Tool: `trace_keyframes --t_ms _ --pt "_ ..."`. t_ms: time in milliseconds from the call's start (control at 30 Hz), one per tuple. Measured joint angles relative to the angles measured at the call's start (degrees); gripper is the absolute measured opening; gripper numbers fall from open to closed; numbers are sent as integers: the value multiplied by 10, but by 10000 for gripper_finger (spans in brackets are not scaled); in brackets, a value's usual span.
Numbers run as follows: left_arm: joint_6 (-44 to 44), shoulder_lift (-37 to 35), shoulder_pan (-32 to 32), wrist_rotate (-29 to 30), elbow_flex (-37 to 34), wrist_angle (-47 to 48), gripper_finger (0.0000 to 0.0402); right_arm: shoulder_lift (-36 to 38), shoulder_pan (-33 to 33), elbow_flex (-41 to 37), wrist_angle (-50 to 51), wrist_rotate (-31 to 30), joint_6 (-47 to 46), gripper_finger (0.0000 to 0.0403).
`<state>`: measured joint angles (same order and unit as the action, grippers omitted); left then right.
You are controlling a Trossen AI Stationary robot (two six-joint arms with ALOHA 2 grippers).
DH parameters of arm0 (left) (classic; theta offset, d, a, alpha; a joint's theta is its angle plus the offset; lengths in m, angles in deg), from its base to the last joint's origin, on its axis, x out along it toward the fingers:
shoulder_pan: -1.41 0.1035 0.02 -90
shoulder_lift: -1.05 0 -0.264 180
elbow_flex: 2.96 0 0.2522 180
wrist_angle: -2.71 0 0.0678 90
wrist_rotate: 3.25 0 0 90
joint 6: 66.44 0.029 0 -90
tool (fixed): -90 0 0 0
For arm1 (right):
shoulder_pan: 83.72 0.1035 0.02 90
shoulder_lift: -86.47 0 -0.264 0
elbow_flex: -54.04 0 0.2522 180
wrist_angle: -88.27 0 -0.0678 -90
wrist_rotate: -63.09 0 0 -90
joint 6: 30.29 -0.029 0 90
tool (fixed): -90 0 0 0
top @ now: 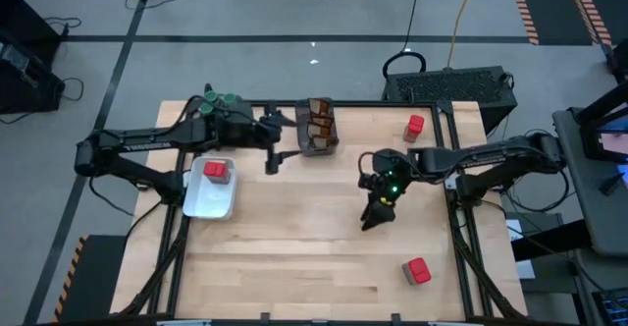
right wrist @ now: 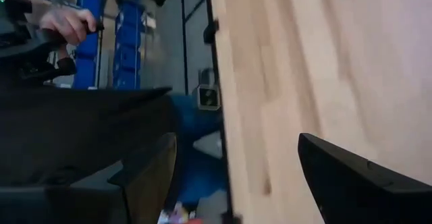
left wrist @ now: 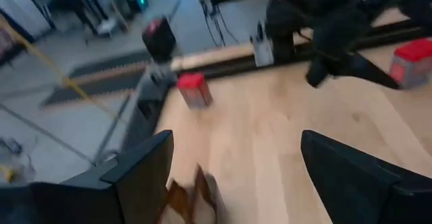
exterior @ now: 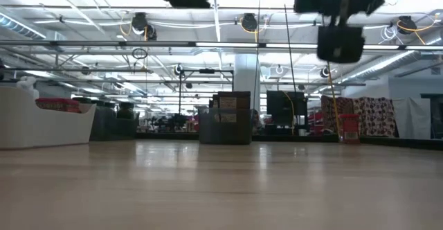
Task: Sort spices by type
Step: Put the bottom red seasoning can into the white bin
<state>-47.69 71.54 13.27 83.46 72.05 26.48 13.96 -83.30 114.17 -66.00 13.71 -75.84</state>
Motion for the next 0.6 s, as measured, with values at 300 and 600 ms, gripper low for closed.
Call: trace_keyframes --t_ms 300,600 --pt "15 20 24 -65 0 -176 329 0 73 166 360 -130 -27 293" --pt "12 20 40 -89 0 -200 329 0 212 183 496 -163 -310 293"
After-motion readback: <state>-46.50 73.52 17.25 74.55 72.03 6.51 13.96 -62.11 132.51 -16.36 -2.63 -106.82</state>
